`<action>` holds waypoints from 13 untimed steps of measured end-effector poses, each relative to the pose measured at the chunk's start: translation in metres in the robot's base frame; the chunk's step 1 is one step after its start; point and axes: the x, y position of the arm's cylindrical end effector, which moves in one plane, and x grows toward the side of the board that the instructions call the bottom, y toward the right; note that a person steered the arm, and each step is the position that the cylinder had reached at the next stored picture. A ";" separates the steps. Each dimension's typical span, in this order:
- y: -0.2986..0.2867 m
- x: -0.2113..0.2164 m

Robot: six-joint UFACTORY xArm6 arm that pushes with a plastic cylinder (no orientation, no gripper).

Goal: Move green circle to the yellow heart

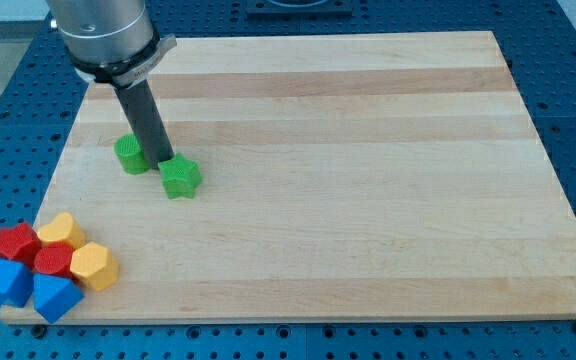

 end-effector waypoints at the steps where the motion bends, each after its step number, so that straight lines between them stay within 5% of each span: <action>1: 0.000 -0.036; 3: -0.045 -0.048; 5: -0.017 -0.042; 13: -0.058 0.038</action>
